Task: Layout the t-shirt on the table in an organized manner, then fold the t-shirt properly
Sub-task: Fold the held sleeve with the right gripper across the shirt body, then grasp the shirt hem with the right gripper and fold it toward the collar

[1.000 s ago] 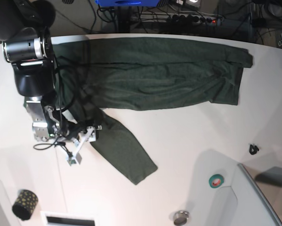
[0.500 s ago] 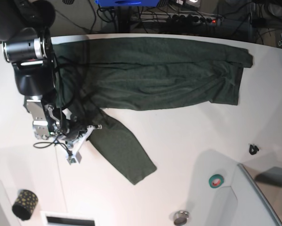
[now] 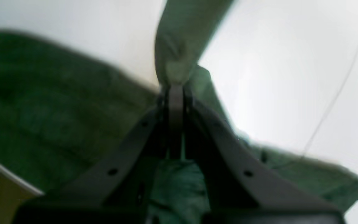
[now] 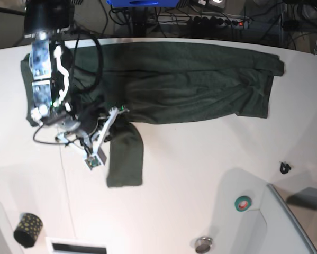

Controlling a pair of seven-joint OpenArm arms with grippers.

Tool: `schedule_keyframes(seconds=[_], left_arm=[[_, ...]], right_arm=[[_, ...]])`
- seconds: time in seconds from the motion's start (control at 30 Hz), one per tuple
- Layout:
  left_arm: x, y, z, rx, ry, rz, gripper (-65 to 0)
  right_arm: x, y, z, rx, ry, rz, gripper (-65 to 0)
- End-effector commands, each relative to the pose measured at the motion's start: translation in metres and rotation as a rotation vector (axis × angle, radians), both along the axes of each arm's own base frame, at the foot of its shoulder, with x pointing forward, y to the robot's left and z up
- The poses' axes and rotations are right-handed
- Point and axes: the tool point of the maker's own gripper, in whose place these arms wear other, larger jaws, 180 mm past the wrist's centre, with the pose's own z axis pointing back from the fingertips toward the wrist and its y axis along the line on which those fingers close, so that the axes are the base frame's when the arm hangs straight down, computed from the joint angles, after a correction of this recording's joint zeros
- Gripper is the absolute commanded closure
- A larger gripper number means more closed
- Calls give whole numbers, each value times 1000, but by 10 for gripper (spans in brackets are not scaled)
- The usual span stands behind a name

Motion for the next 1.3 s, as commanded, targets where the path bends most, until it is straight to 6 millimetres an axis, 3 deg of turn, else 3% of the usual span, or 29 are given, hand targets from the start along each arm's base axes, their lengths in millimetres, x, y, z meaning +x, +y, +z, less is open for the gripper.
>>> schedule_keyframes(seconds=[0.0,0.27,0.43,0.57,0.63,0.77,0.83,0.9,0.97,1.1,1.27], left_arm=[[6,6,12,35,-15,-17,-439],[21,-10,2,11,3,-84,-439],[21,-10,2,11,3,-84,-439],[20,-10,2,12,5,-83,-439],[21,-10,2,13,5,-84,-439],[21,-10,2,13,5,-84,-439],[20,-10,2,14,6,-84,-439],[20,-10,2,14,6,-84,-439],[20,-9,2,15,7,-82,-439],[18,-9,2,15,9,-81,-439],[15,-8,2,16,15,-77,-439]], right_arm=[[4,7,22,38,-72,-3,-3],[-75,59,15,105,-11,140,-2],[-102,84,9,165,8,189,-2],[-118,92,-11,178,70,206,-6],[-125,96,-23,175,106,221,-66],[-128,96,-19,175,99,227,-294],[-122,94,-3,182,52,220,-348],[-108,92,11,183,-3,212,-347],[-76,81,22,157,-68,182,-347],[-5,41,-1,73,-17,54,-350],[43,11,-44,42,109,-25,-350]])
